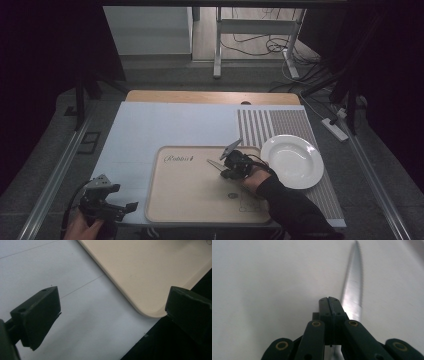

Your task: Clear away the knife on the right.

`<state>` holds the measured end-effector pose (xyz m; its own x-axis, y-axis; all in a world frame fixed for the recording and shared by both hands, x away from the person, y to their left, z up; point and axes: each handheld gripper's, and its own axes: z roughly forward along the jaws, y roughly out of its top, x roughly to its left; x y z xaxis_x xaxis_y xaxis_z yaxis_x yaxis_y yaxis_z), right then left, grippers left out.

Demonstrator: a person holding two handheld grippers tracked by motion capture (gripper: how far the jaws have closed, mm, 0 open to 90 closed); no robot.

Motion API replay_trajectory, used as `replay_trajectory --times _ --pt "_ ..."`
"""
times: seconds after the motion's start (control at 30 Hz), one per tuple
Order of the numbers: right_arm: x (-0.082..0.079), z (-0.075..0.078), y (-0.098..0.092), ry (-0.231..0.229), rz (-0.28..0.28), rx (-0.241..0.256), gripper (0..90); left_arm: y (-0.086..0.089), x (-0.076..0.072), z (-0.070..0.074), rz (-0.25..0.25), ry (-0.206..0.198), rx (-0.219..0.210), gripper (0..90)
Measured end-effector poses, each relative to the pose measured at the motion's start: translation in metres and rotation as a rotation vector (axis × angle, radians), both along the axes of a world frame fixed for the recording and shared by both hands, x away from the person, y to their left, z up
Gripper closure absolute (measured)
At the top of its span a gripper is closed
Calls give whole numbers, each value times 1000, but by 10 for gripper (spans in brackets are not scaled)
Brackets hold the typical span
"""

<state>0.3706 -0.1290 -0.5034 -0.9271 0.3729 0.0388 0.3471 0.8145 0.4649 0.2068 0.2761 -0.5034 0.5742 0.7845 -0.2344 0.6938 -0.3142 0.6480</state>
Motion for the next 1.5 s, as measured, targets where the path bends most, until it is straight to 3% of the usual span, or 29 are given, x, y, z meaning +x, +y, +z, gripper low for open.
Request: replay_trajectory --times 0.33,0.7,1.5 --pt "11 1 -31 -4 -94 9 900 -1 0 0 1 1 4 12" --pt "9 2 -51 26 -125 23 900 -1 0 0 1 3 9 12" --pt "-1 4 -96 43 -217 41 900 -2 0 0 3 4 9 13"
